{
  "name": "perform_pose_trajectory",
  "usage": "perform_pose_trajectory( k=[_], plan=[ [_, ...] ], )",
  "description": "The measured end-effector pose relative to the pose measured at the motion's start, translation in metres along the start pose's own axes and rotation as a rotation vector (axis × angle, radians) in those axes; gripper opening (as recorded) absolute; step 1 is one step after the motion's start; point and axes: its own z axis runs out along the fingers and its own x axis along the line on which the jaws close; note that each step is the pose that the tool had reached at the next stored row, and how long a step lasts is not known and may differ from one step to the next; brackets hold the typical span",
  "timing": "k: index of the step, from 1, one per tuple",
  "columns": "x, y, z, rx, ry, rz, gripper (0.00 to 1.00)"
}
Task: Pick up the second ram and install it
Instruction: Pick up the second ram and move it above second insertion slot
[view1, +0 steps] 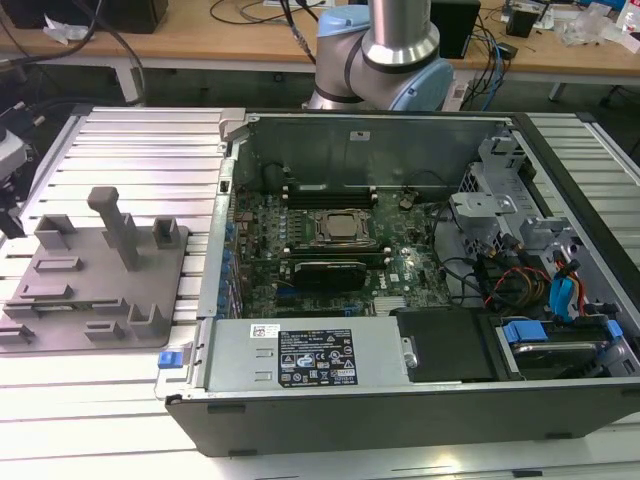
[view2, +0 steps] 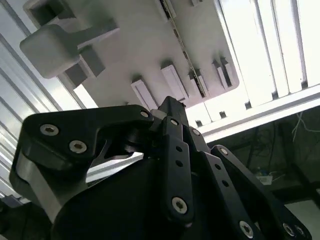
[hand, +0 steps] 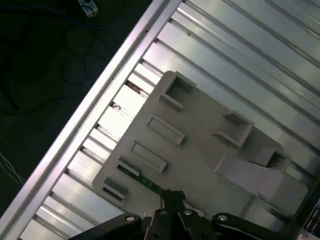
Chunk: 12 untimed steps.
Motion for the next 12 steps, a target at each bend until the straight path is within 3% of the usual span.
perform_pose_trajectory(
  k=[7,12],
  plan=[
    [0.0001,0.0,0.0015,-0.0095,0.0085,-0.215,0.08],
    [0.0001,-0.0001,0.003,-0.0177,0.0159,-0.402,0.08]
  ],
)
